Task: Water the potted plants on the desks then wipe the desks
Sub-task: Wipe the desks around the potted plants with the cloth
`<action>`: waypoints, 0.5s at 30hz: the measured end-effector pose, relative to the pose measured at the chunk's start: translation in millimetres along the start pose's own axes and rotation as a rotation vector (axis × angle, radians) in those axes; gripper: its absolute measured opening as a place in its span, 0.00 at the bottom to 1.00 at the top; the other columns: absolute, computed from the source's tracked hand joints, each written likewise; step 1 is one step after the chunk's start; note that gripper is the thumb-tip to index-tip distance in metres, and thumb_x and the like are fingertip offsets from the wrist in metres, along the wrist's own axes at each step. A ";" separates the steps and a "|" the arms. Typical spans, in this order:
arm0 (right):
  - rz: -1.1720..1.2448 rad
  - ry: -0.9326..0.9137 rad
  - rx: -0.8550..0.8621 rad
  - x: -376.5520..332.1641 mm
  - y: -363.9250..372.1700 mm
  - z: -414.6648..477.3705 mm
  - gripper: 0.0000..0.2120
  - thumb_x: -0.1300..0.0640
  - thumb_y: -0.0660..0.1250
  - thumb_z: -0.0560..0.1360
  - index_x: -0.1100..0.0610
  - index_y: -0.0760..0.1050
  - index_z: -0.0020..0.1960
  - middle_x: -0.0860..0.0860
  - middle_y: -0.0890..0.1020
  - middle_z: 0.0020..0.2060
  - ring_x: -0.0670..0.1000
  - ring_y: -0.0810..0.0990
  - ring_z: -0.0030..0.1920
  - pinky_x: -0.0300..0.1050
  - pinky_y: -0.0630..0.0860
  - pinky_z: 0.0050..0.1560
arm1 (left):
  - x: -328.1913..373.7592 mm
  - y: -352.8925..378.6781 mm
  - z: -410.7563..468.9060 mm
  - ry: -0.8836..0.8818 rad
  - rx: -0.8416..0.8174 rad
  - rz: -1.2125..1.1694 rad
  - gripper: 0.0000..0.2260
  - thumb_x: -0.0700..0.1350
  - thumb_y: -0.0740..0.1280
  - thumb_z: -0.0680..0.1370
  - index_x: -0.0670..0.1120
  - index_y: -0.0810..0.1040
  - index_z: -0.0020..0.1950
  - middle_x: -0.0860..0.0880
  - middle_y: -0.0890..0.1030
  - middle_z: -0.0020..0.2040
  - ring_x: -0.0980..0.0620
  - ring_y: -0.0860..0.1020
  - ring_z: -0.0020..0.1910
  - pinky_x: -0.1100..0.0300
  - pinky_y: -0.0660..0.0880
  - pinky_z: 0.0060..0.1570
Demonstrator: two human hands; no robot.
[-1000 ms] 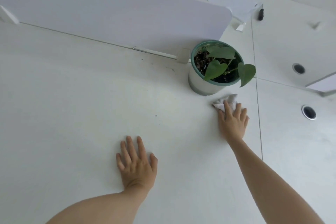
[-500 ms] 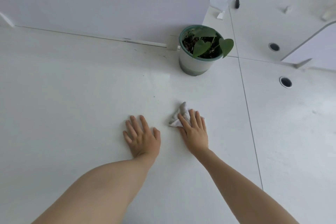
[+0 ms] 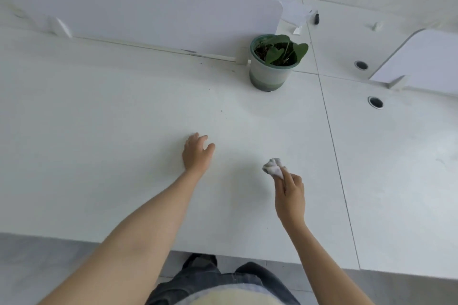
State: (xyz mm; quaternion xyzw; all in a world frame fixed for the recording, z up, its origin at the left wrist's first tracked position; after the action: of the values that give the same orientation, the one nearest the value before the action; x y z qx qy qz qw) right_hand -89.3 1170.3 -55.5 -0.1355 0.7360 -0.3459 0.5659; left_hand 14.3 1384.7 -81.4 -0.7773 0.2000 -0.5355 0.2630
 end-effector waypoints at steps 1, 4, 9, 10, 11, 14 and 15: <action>0.031 -0.021 -0.011 0.1 2.1 -5.4 0.19 0.45 0.53 0.77 0.46 0.72 0.64 0.53 0.73 0.45 0.51 0.71 0.47 0.43 0.66 0.43 | -5.9 -9.6 -8.2 -0.018 0.003 -0.141 0.17 0.44 0.59 0.78 0.43 0.71 0.67 0.45 0.67 0.72 0.47 0.63 0.71 0.59 0.63 0.62; 0.124 -0.064 -0.102 -3.6 5.1 -21.6 0.17 0.47 0.54 0.77 0.45 0.72 0.63 0.51 0.73 0.45 0.50 0.73 0.43 0.44 0.71 0.44 | -32.7 -37.6 -60.5 -0.079 0.067 -0.398 0.14 0.42 0.59 0.79 0.42 0.74 0.63 0.44 0.76 0.63 0.47 0.73 0.62 0.61 0.67 0.55; 0.174 -0.193 -0.319 -14.8 2.7 -56.9 0.11 0.51 0.55 0.78 0.47 0.74 0.56 0.50 0.72 0.43 0.46 0.73 0.40 0.41 0.69 0.43 | -85.6 -61.2 -182.3 -0.194 0.328 -0.529 0.08 0.40 0.58 0.79 0.42 0.77 0.53 0.47 0.80 0.45 0.46 0.77 0.49 0.58 0.69 0.47; 0.179 -0.229 -0.367 -16.8 5.1 -64.3 0.12 0.49 0.54 0.78 0.47 0.73 0.56 0.51 0.72 0.43 0.44 0.72 0.40 0.38 0.68 0.41 | -96.7 -58.9 -206.0 -0.242 0.376 -0.537 0.08 0.40 0.58 0.79 0.42 0.76 0.51 0.48 0.79 0.43 0.45 0.77 0.48 0.58 0.69 0.46; 0.184 -0.257 -0.421 -18.6 9.0 -72.4 0.12 0.48 0.54 0.78 0.47 0.73 0.55 0.52 0.73 0.44 0.42 0.72 0.40 0.35 0.67 0.39 | -108.2 -53.7 -227.9 -0.294 0.405 -0.540 0.08 0.40 0.58 0.79 0.43 0.76 0.48 0.48 0.79 0.43 0.45 0.77 0.47 0.59 0.70 0.44; 0.178 -0.288 -0.579 -23.0 28.4 -103.2 0.15 0.53 0.54 0.79 0.54 0.71 0.64 0.53 0.74 0.52 0.37 0.72 0.43 0.29 0.66 0.41 | -140.3 -30.5 -281.5 -0.434 0.392 -0.514 0.10 0.40 0.59 0.79 0.46 0.76 0.40 0.47 0.79 0.41 0.46 0.77 0.45 0.63 0.70 0.40; 0.161 -0.311 -0.628 -22.8 35.7 -114.9 0.16 0.54 0.54 0.79 0.55 0.70 0.65 0.53 0.74 0.53 0.37 0.72 0.44 0.29 0.66 0.41 | -148.1 -25.0 -296.1 -0.462 0.378 -0.494 0.10 0.40 0.59 0.79 0.46 0.76 0.39 0.47 0.79 0.41 0.46 0.77 0.44 0.64 0.70 0.40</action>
State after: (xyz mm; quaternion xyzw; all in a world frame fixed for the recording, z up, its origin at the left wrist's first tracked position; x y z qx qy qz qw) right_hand -181.5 1250.5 -48.5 -0.2954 0.7197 -0.0327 0.6274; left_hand -313.9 1434.4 -88.2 -0.8401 -0.1601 -0.4207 0.3026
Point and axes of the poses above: each hand's wrist, its own z-axis towards the middle knuckle, its own y-axis out of the palm, x = y × z, the point moved 4 cm from there along z, towards the middle knuckle
